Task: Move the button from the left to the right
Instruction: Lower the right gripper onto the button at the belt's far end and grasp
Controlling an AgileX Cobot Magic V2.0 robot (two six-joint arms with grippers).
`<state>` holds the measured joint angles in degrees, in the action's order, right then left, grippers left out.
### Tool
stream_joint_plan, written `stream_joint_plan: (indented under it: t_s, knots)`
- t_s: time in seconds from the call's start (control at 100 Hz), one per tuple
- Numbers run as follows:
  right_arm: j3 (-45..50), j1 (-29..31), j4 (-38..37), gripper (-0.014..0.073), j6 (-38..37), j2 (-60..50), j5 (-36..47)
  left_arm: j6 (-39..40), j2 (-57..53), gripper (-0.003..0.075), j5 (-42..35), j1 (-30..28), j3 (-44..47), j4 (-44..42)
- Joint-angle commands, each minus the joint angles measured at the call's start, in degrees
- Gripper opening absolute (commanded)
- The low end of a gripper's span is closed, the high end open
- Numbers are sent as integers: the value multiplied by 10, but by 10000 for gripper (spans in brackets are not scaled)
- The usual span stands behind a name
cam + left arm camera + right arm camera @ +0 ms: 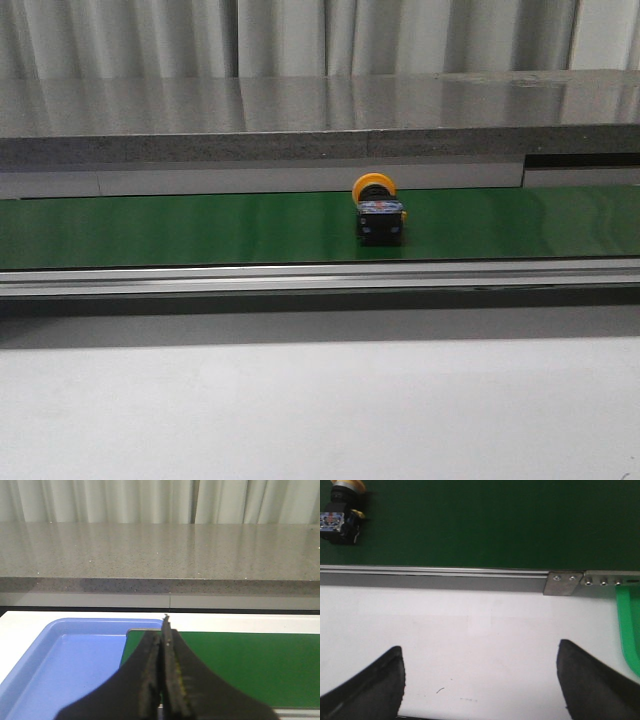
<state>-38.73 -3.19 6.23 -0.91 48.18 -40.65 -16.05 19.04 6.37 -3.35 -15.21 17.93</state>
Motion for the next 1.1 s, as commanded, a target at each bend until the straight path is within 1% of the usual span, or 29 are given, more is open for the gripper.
stream_joint_plan:
  t_s: [0.0, 0.21, 0.59, 0.87, 1.09]
  knots:
    - [-31, -2, 8, 625, 13, 14, 38, -1, 3, -20, -44, 5, -16, 5]
    - [-90, -13, 38, 625, 55, 78, 44, -1, 3, -20, -44, 5, -16, 5]
    - [-195, -55, 43, 625, 66, 254, 111, -1, 3, -21, -44, 5, -16, 5]
    - [-254, -55, 44, 625, 69, 376, 136, -1, 3, -20, -44, 5, -16, 5]
    - [-283, -55, 44, 625, 71, 433, 135, -1, 3, -21, -44, 5, -16, 5]
